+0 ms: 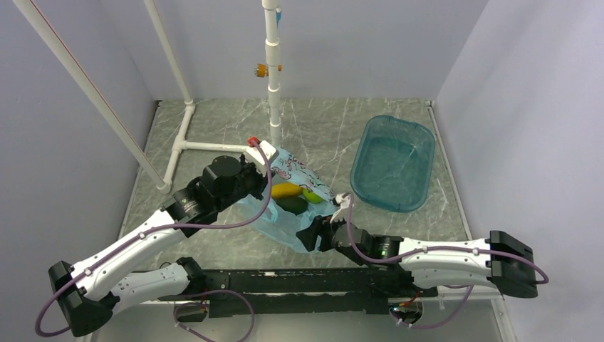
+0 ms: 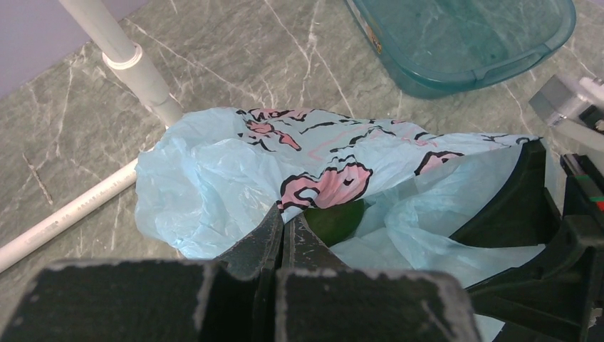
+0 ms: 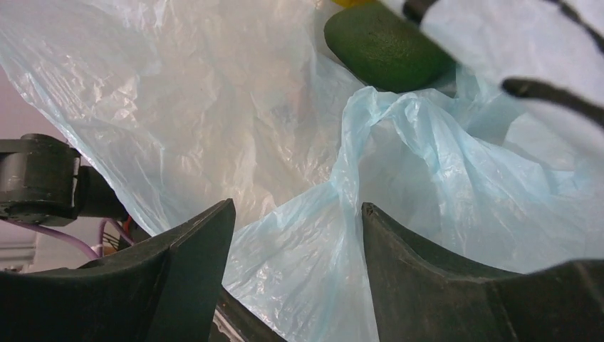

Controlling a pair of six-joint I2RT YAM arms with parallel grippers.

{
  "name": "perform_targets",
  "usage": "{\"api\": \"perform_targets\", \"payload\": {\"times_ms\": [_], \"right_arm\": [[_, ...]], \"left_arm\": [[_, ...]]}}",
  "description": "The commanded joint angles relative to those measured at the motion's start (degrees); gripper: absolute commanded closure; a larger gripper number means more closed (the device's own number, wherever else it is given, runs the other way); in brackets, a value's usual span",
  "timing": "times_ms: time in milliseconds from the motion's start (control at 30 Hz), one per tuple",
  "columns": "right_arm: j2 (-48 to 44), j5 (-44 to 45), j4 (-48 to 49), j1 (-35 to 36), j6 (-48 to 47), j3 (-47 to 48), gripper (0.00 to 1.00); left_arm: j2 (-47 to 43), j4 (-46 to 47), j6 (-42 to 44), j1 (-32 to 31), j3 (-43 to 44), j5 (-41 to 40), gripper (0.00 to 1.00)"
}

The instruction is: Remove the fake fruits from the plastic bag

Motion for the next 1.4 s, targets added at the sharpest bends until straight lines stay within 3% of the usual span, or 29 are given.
{"api": "perform_targets", "payload": {"times_ms": [0, 67, 200, 333, 500, 600, 767, 833, 900, 1033, 1233, 1367], "right_arm": [[-3.58, 1.18, -2.85, 0.25, 0.34, 2.06, 0.30], [-3.46, 0.99, 0.65, 0.27, -1.23, 1.96, 0.30], [1.76, 2.64, 0.27, 0.16, -5.24, 7.62, 0.44], [4.84, 6.45, -7.54, 0.31, -8.03, 14.89, 0.52], [3.49, 12.78, -22.63, 0.44, -3.34, 19.34, 0.46], [0.02, 9.49, -23.75, 0.82, -3.74, 18.30, 0.39], [-2.29, 3.28, -12.53, 2.06, -8.95, 14.24, 0.37], [1.35, 3.26, -6.49, 2.07, -9.56, 13.75, 0.46], [6.37, 4.98, 0.92, 1.88, -8.78, 12.11, 0.63], [15.54, 9.43, 17.02, 2.00, -10.37, 9.15, 0.69], [20.75, 15.83, 22.44, -1.96, -6.90, 3.05, 0.68], [21.43, 19.21, 18.44, -2.52, 1.97, -3.10, 0.68]], "left_arm": [[-0.60, 2.28, 0.38, -0.50, 0.31, 1.26, 1.00], [-0.77, 2.40, 0.38, -0.56, 0.18, 1.43, 1.00], [-0.92, 2.81, 0.40, -0.65, -0.22, 1.49, 1.00], [-1.04, 2.68, 2.59, -1.39, -0.42, 0.20, 1.00], [-1.41, 2.77, 3.17, -2.08, -0.52, -0.96, 1.00], [-1.56, 2.67, 3.19, -2.08, -0.41, -1.22, 1.00], [-1.85, 2.77, 3.15, -2.09, -0.38, -1.00, 1.00], [-1.92, 2.90, 3.10, -2.08, -0.52, -1.01, 1.00], [-1.97, 3.02, 2.94, -2.09, -0.65, -0.97, 1.00], [-1.80, 3.28, 2.74, -2.23, -0.95, -0.98, 1.00], [-1.31, 3.49, 3.09, -3.43, -1.08, -1.25, 1.00], [-1.00, 3.20, 3.10, -3.48, -0.64, -0.61, 1.00]]}}
